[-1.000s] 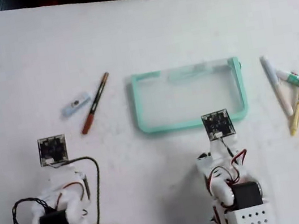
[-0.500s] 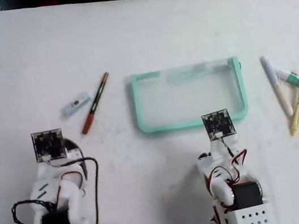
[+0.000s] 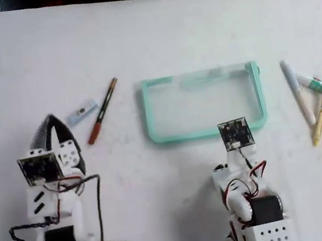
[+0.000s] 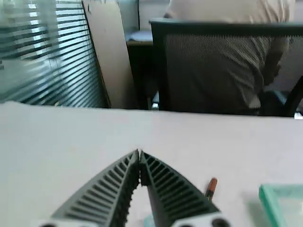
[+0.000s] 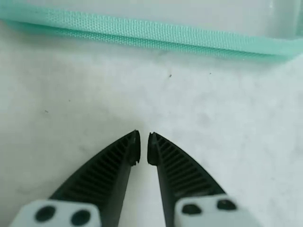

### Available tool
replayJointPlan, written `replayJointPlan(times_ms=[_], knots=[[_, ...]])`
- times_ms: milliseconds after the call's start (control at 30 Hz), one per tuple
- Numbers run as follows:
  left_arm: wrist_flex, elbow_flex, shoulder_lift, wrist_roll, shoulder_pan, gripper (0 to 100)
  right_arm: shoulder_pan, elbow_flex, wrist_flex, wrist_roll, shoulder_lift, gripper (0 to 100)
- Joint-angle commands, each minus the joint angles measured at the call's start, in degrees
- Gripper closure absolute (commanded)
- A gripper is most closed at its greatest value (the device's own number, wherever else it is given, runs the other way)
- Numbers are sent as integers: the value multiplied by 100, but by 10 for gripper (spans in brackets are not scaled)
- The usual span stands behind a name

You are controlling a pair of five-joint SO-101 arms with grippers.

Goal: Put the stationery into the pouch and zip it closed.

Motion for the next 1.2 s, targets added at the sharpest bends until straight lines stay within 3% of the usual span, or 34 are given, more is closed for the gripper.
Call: replayJointPlan(times_ms=[0, 133, 233, 367, 500, 700, 867, 1167], knots=[[-1371, -26, -48, 484, 356, 975, 40, 44, 13, 0, -31, 954], [-1811, -26, -48, 712, 629, 976, 22, 44, 40, 0, -31, 956], [-1213, -26, -48, 695, 602, 976, -4, 44, 40, 0, -31, 956], [-308, -26, -48, -527, 664, 976, -4, 44, 40, 0, -31, 956], [-167, -26, -48, -1943, 1147, 976, -4, 44, 40, -9, -31, 957], [378, -26, -48, -2004, 1279, 974, -13, 44, -180, -9, -40, 953], [721, -26, -48, -2013, 1279, 973, 4, 44, -1684, -9, -40, 953], [905, -26, -48, -2004, 1288, 975, -136, 44, -6229, 0, -40, 953]])
